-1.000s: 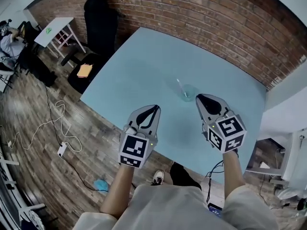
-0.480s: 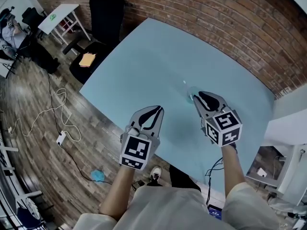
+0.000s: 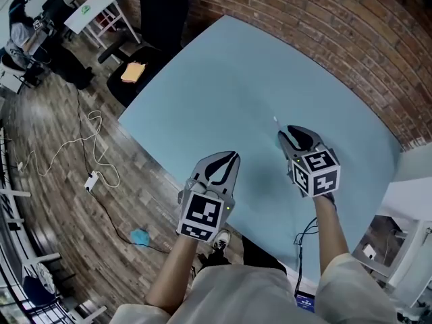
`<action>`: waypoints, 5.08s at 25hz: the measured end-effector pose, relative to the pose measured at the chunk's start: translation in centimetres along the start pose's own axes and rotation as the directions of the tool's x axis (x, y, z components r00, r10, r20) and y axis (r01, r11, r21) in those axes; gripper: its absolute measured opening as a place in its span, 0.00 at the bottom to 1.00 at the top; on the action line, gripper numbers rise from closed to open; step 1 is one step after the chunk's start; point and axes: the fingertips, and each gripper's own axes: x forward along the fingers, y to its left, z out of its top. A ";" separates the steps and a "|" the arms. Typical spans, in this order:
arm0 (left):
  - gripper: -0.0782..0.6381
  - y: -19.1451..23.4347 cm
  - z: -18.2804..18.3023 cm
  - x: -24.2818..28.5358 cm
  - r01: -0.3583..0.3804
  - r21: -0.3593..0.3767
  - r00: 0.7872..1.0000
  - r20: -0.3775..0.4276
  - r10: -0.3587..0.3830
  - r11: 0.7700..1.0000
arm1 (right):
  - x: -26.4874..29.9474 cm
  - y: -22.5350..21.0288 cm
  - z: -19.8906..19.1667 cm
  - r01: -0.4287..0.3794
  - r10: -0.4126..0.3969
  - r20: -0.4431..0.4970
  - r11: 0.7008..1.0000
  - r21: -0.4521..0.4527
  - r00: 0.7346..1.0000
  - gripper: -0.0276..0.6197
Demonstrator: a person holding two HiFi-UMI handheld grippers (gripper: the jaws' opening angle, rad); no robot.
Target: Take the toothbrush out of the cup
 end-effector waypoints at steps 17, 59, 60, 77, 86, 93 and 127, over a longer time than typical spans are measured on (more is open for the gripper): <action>0.17 1.6 -3.1 2.4 -0.015 -0.056 0.999 -0.034 0.014 0.998 | 5.9 -2.2 -3.8 0.041 -0.048 -0.101 0.997 -0.067 0.994 0.24; 0.17 1.7 -1.2 -1.5 0.010 -0.044 0.999 0.043 -0.008 0.999 | 1.5 -1.1 -0.3 0.182 -0.189 -0.038 0.972 -0.146 0.981 0.09; 0.17 1.5 -0.8 -1.9 0.010 -0.040 0.999 0.052 -0.008 0.999 | 0.9 -1.0 0.1 0.186 -0.192 -0.028 0.972 -0.143 0.981 0.09; 0.17 -0.3 2.6 -8.4 0.002 0.023 0.986 0.165 -0.005 1.000 | -10.4 2.3 2.9 0.274 -0.263 0.111 0.957 -0.097 0.959 0.09; 0.15 -1.7 4.4 -11.2 0.003 0.077 0.979 0.205 -0.018 0.997 | -17.1 5.7 4.0 0.295 -0.277 0.203 0.953 -0.066 0.939 0.09; 0.15 -3.7 6.4 -13.5 0.010 0.121 0.968 0.247 -0.040 0.993 | -22.4 8.1 4.9 0.312 -0.293 0.284 0.950 -0.023 0.913 0.09; 0.15 -9.5 12.0 -21.1 0.064 0.265 0.917 0.364 -0.161 0.962 | -34.8 15.8 6.2 0.371 -0.350 0.429 0.928 0.036 0.833 0.09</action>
